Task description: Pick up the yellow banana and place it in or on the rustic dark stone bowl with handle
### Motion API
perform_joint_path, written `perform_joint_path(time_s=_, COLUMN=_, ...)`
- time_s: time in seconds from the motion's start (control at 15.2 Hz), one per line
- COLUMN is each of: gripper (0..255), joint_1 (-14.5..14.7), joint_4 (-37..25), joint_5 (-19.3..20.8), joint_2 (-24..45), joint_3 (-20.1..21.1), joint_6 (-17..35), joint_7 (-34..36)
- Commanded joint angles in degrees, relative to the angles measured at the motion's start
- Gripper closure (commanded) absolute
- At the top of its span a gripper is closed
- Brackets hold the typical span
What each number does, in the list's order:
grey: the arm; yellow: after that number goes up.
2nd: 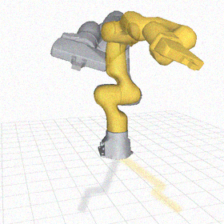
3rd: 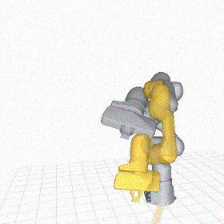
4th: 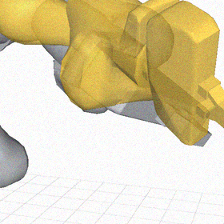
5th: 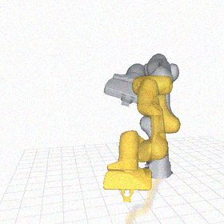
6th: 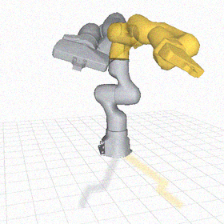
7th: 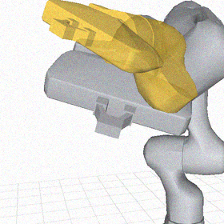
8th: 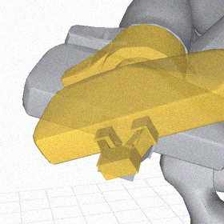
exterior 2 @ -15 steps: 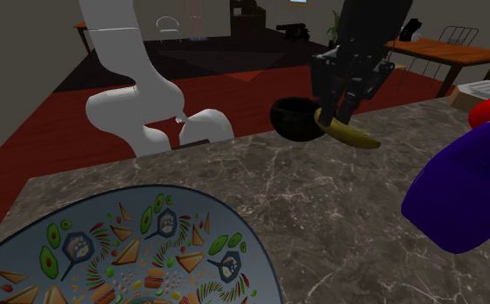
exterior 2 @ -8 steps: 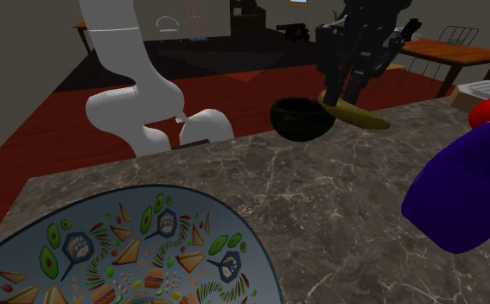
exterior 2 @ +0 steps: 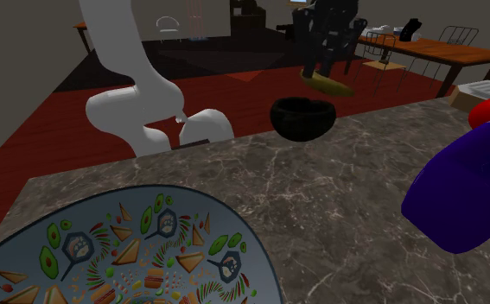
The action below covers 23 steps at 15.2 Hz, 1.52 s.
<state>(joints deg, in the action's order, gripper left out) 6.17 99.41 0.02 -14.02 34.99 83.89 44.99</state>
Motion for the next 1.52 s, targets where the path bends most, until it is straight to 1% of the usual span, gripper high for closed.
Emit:
perform_joint_path(time_s=0.0, gripper=255, joint_1=0.9, joint_4=0.8, joint_5=-1.3, joint_2=-1.9, joint_3=0.7, joint_6=-0.9, joint_7=1.5)
perform_joint_path(time_s=0.26, gripper=255, joint_1=3.2, joint_4=2.7, joint_5=-4.8, joint_2=-6.6, joint_3=2.6, joint_6=-3.0, joint_7=5.2)
perform_joint_path(time_s=1.19, gripper=255, joint_1=4.3, joint_4=15.7, joint_5=-6.5, joint_2=-9.4, joint_3=2.8, joint_6=7.6, joint_7=4.9)
perform_joint_path(time_s=1.32, gripper=255, joint_1=4.4, joint_4=17.4, joint_5=-6.7, joint_2=-9.5, joint_3=3.0, joint_6=9.1, joint_7=5.0)
perform_joint_path(time_s=1.45, gripper=255, joint_1=4.5, joint_4=17.8, joint_5=-6.7, joint_2=-9.6, joint_3=3.0, joint_6=9.4, joint_7=5.0)
